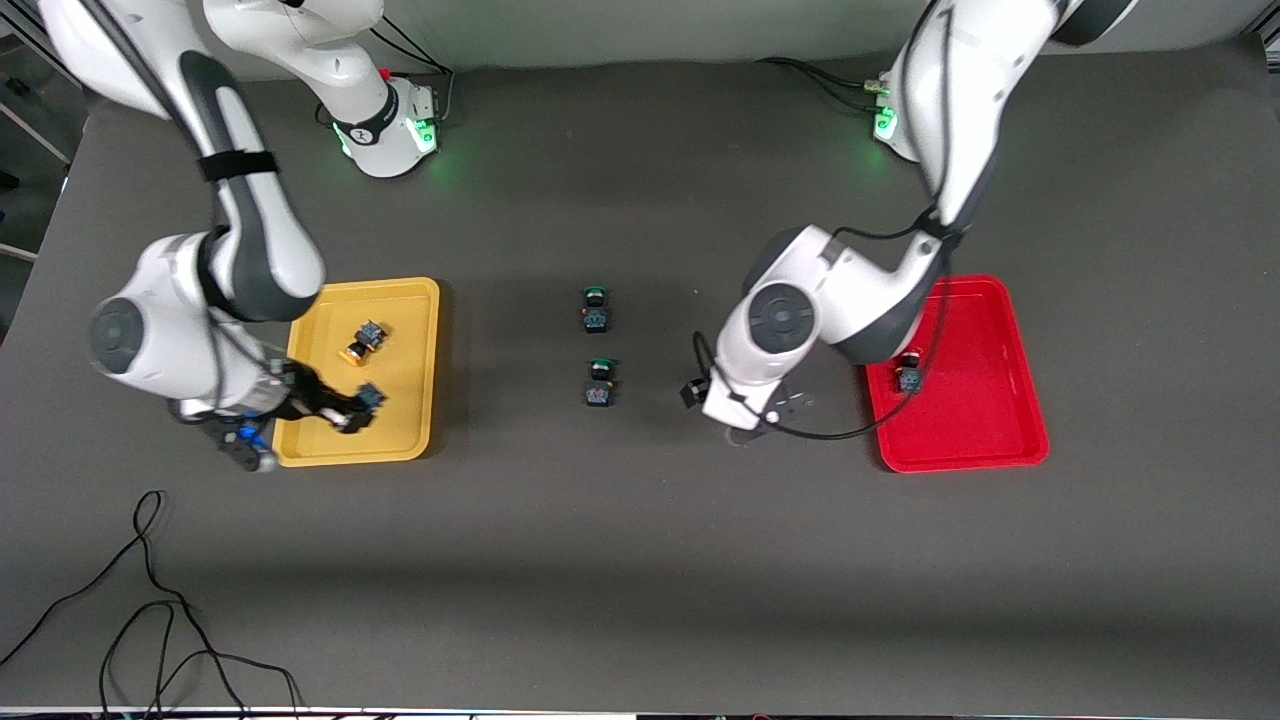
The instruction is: Place red and yellow buttons in trays
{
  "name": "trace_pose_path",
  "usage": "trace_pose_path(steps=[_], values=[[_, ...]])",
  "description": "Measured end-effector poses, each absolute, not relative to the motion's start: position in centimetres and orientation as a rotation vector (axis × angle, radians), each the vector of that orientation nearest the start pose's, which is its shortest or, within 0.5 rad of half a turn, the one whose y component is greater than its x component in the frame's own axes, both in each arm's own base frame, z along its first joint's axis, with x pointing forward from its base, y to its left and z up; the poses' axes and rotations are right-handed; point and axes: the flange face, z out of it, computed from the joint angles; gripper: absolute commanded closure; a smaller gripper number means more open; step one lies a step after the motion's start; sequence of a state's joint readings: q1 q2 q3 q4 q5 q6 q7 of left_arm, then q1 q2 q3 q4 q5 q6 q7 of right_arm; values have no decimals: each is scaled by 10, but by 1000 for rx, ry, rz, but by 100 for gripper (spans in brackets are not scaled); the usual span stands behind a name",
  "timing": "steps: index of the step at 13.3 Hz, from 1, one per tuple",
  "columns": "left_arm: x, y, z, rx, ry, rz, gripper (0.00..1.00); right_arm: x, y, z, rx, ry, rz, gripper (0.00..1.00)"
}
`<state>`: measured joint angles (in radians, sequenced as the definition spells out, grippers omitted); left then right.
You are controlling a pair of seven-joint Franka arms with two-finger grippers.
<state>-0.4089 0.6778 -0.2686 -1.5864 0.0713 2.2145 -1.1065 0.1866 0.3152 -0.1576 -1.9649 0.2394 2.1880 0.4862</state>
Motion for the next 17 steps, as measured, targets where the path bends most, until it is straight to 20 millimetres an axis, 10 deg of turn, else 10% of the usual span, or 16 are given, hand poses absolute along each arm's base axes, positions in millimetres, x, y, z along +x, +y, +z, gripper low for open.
trace_pose_path(steps=[5,6,8,9,13,17], values=[[548,-424,183,-3072,-705,147,3,585,30,225,-2947,867,239,66],[548,-423,182,-3069,-706,147,19,581,30,215,-2951,870,230,13],[548,-423,182,-3066,-706,149,77,576,29,207,-2955,875,223,0],[548,-423,183,-3063,-706,152,88,577,29,208,-2954,875,216,0],[549,-423,183,-3050,-743,153,100,585,33,248,-2933,855,148,0],[550,-422,184,-3045,-762,150,100,581,40,351,-2889,783,62,0]])
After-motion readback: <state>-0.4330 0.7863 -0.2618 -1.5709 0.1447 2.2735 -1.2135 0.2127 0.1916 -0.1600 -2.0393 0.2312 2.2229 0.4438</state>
